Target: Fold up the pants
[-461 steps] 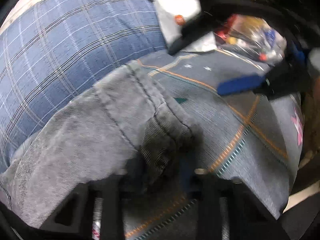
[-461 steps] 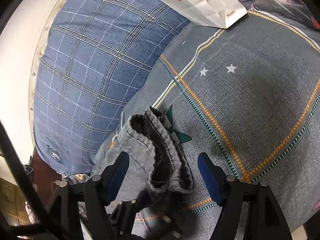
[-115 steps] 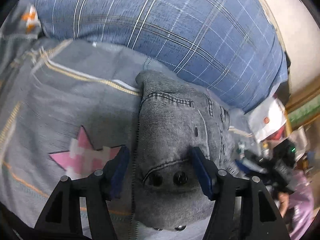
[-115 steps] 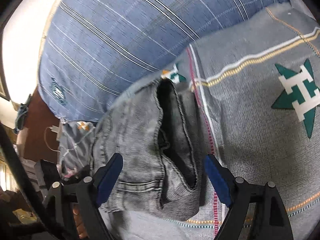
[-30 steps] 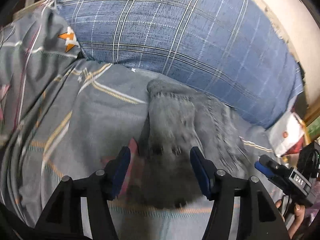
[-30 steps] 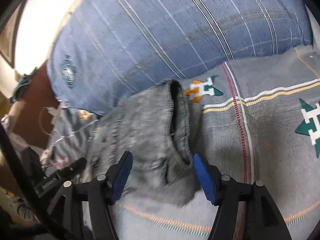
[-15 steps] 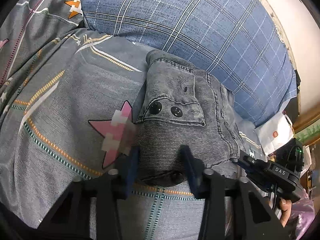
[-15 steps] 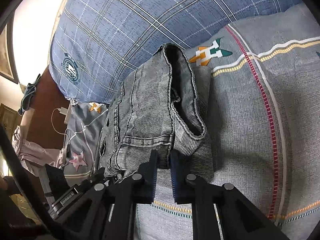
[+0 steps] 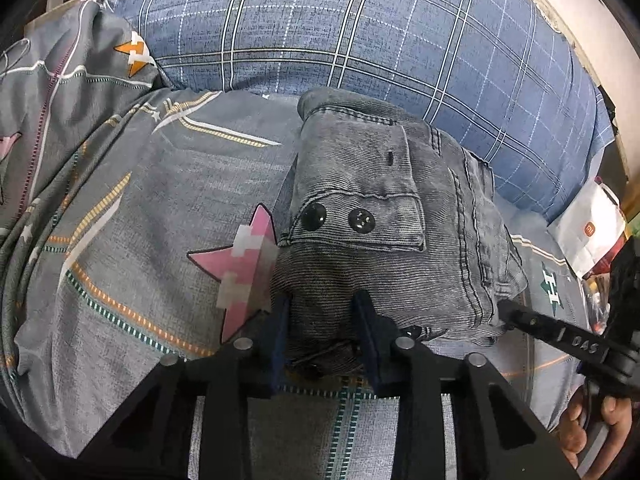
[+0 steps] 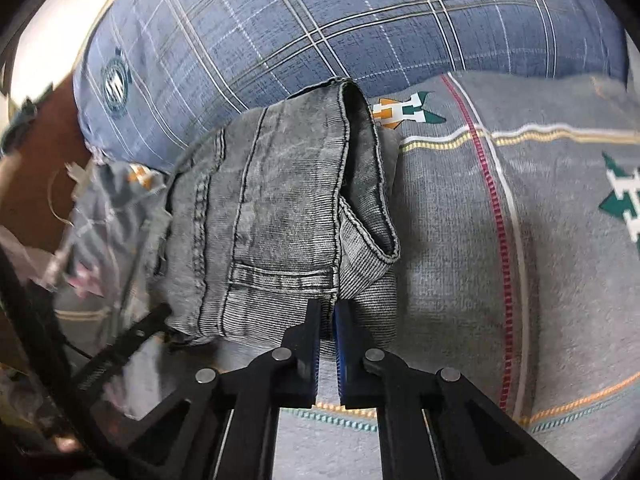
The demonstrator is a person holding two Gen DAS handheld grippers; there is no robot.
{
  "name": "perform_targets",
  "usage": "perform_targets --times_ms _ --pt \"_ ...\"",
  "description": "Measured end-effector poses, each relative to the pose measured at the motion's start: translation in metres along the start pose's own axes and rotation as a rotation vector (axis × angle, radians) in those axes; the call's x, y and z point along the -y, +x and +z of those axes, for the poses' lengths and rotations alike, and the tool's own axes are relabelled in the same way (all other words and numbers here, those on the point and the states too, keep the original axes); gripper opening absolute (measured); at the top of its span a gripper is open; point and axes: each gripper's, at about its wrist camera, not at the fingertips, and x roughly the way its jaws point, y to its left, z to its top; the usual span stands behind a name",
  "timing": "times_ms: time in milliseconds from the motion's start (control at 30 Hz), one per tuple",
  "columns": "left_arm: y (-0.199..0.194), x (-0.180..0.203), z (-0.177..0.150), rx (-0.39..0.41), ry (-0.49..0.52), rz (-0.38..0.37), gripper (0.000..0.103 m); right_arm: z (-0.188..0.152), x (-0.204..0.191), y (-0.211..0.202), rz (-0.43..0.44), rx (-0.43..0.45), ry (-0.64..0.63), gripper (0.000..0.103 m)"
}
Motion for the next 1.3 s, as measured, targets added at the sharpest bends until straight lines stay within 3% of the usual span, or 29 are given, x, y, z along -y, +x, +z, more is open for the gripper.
perform_targets --times_ms 67,167,233,267,300,500,600,800,967,1300 --pt "-0.004 0.002 -0.002 0.027 0.006 0.056 0.056 -0.003 0.002 0.000 -0.008 -0.001 -0.006 0.009" --pt "-0.010 0.006 -0.005 0.070 0.035 0.112 0.062 -0.009 -0.008 -0.012 -0.025 0.038 -0.044 0.015" --pt "-0.013 0.009 -0.006 0.085 0.051 0.129 0.063 -0.015 -0.012 -0.022 -0.032 0.070 -0.069 0.031" --pt "-0.015 0.009 -0.007 0.094 0.060 0.133 0.064 -0.019 -0.014 -0.027 -0.035 0.084 -0.074 0.053" --pt "-0.018 0.010 -0.008 0.105 0.070 0.131 0.064 -0.022 -0.017 -0.031 -0.033 0.098 -0.081 0.069" --pt "-0.039 0.023 -0.017 0.154 0.130 0.173 0.065 -0.036 -0.031 -0.063 0.004 0.164 -0.083 0.070" --pt "-0.058 0.030 -0.020 0.192 0.147 0.183 0.074 -0.042 -0.042 -0.082 0.003 0.200 -0.082 0.070" --pt "-0.080 0.034 -0.010 0.227 0.153 0.151 0.079 -0.044 -0.055 -0.103 -0.009 0.242 -0.076 0.074" --pt "-0.073 0.028 0.000 0.215 0.142 0.186 0.079 -0.033 -0.055 -0.089 -0.042 0.216 -0.078 0.075" --pt "-0.116 0.036 -0.014 0.287 0.182 0.186 0.079 -0.050 -0.072 -0.108 -0.049 0.236 -0.114 0.074"
